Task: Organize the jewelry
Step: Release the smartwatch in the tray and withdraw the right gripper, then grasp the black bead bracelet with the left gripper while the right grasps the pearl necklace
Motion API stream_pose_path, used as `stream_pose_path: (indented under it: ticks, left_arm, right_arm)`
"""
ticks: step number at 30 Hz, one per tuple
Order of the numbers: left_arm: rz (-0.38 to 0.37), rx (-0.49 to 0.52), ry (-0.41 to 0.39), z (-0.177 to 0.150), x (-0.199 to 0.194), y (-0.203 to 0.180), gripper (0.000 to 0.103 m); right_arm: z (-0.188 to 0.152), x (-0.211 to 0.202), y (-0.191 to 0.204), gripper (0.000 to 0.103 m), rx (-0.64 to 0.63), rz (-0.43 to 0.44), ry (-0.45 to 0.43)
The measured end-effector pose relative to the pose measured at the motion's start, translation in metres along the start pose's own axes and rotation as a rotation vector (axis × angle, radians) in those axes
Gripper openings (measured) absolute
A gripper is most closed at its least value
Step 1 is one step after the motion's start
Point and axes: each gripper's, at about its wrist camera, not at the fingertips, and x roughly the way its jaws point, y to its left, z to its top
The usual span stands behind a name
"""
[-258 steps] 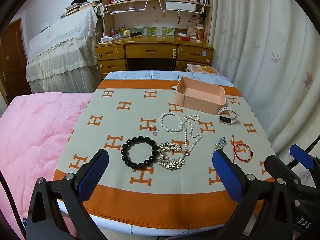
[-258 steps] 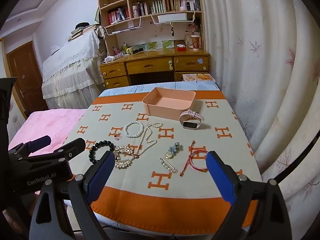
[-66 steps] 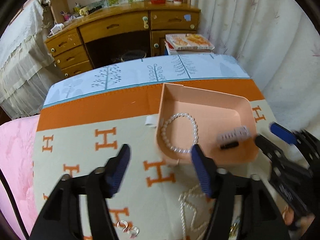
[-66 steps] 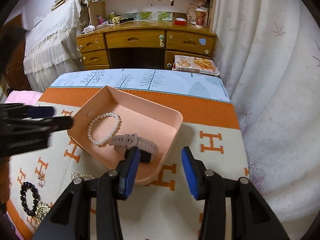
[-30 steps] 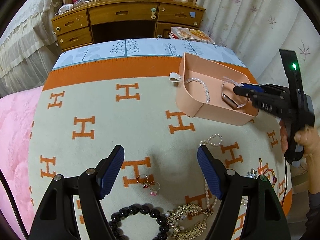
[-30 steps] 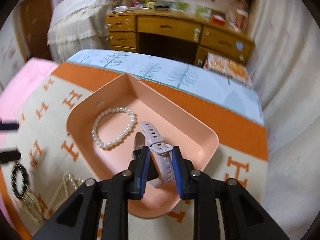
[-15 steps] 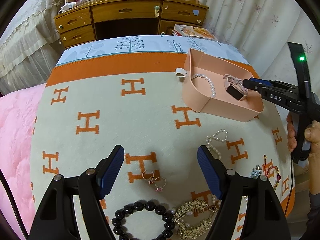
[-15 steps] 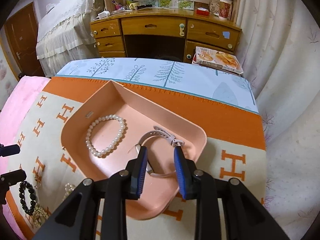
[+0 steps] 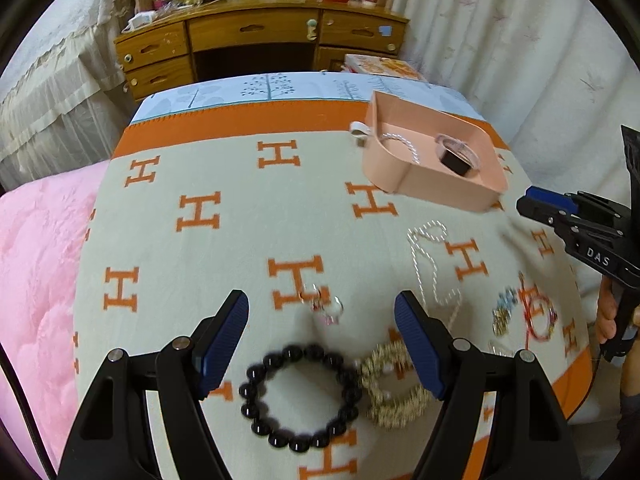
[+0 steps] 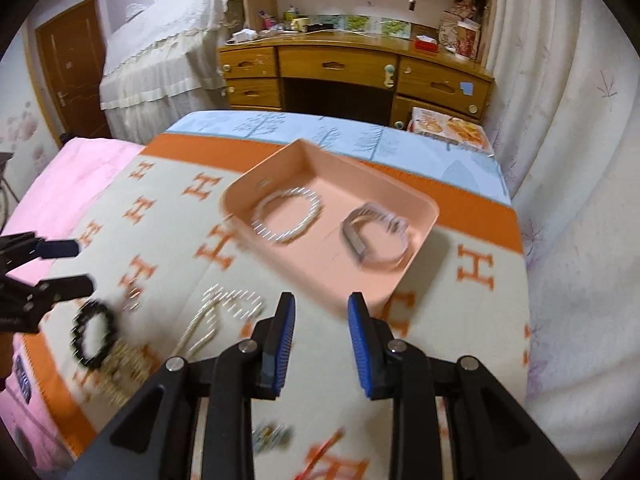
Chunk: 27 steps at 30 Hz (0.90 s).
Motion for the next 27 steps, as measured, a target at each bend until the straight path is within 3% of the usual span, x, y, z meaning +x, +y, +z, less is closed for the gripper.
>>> stream_pose_path:
  ticks: [6,13,18,22,27]
  left_arm:
    - [-0.008,-0.005,0.015,-0.027,-0.022,0.004,0.074]
    - [0.0,-0.065,0.043,-0.05,-0.03,0.023,0.074]
    - [0.056,-0.12,0.098,-0.064,-0.013,0.042,0.074]
    - [0.026,-0.198,0.156,-0.071,0.005,0.062,0.074]
    - [0.005,-0.215,0.181,-0.071,0.016,0.069,0.074]
  right_arm:
    - [-0.029,-0.026,0.02,0.028,-0.021,0.02,0.008]
    - [-0.046,-0.044,0.012,0.028,0.069,0.032,0.034]
    - [-0.051,-0.034,0.017,0.028,0.091,0.053,0.081]
    - [-0.052,-0.016,0.031,0.028,0.074,0.078,0.125]
    - [-0.049,0.0,0.048,0.028,0.054,0.102,0.149]
